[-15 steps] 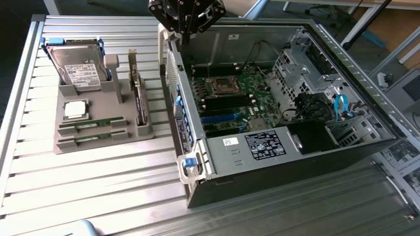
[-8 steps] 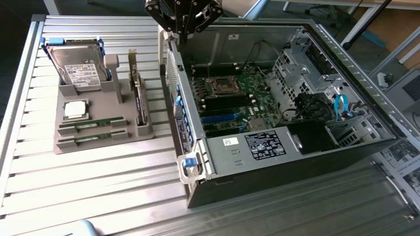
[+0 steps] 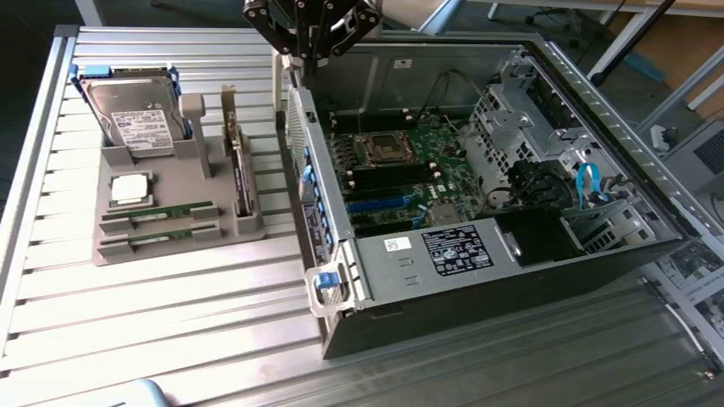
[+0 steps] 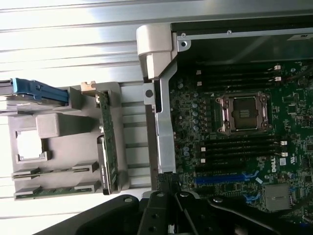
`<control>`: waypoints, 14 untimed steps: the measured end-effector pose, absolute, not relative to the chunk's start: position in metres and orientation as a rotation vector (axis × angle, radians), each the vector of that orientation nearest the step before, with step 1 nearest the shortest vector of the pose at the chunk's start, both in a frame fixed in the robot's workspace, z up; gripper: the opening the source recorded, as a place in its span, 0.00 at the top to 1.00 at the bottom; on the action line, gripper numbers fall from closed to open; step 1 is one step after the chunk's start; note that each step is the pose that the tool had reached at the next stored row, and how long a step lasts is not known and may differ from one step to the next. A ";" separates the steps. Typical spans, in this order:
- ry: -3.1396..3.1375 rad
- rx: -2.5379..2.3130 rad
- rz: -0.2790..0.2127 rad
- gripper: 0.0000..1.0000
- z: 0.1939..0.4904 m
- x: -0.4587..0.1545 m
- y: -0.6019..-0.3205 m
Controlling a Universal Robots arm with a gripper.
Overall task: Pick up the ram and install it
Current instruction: 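Reach for the ram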
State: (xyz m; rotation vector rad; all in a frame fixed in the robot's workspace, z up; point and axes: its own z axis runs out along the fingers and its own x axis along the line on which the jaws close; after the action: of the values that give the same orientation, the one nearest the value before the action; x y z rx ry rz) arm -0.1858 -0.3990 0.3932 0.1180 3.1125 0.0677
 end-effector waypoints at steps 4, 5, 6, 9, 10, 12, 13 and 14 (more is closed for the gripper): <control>3.112 0.118 0.068 0.89 0.393 -0.188 -0.399; 3.112 0.118 0.068 0.89 0.393 -0.189 -0.399; 3.112 0.118 0.068 0.89 0.393 -0.189 -0.399; 3.112 0.118 0.068 0.89 0.393 -0.191 -0.399; 3.112 0.118 0.068 0.89 0.393 -0.191 -0.399; 3.112 0.118 0.068 0.89 0.393 -0.193 -0.399; 3.113 0.118 0.068 0.89 0.393 -0.193 -0.399; 3.112 0.118 0.068 0.89 0.393 -0.194 -0.399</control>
State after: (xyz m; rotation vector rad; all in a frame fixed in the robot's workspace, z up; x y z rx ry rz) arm -0.1940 -0.3989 0.3931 0.1180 3.1125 0.0677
